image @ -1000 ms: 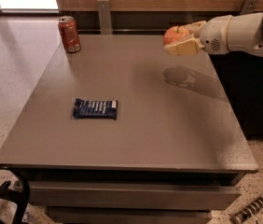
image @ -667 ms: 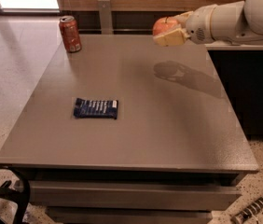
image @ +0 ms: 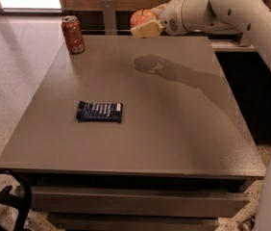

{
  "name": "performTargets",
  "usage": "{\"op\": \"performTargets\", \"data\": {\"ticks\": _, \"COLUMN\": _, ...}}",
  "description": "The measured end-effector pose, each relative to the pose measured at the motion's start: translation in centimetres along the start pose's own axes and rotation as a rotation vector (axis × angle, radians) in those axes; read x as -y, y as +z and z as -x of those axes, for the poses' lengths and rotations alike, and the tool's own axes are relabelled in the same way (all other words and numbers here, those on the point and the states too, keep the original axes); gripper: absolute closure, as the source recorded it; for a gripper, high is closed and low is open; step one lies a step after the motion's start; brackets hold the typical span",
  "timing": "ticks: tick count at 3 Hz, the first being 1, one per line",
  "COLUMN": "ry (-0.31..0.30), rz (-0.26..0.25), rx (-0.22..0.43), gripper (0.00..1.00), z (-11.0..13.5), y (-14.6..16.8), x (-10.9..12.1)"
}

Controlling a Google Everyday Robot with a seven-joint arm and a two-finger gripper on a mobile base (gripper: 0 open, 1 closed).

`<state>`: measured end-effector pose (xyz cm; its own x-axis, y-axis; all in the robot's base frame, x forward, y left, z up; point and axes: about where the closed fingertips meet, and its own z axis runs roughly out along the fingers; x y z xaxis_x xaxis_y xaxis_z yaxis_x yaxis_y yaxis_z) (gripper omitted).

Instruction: Move apple near coke can

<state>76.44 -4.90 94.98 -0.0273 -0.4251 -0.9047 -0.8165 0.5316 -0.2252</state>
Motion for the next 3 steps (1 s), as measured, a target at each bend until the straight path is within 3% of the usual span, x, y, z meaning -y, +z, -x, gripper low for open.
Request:
{"op": "performTargets", "data": {"ticks": 2, "ry": 0.028, "rz": 0.087, "rx": 0.052, "gripper": 1.0, "z": 1.4, "y": 7.6, "x": -1.4}}
{"op": "performTargets", "data": {"ticks": 3, "ry": 0.069, "rz": 0.16, "rx": 0.103, "gripper": 1.0, "z": 0.7, "y": 11.5, "x": -2.6}}
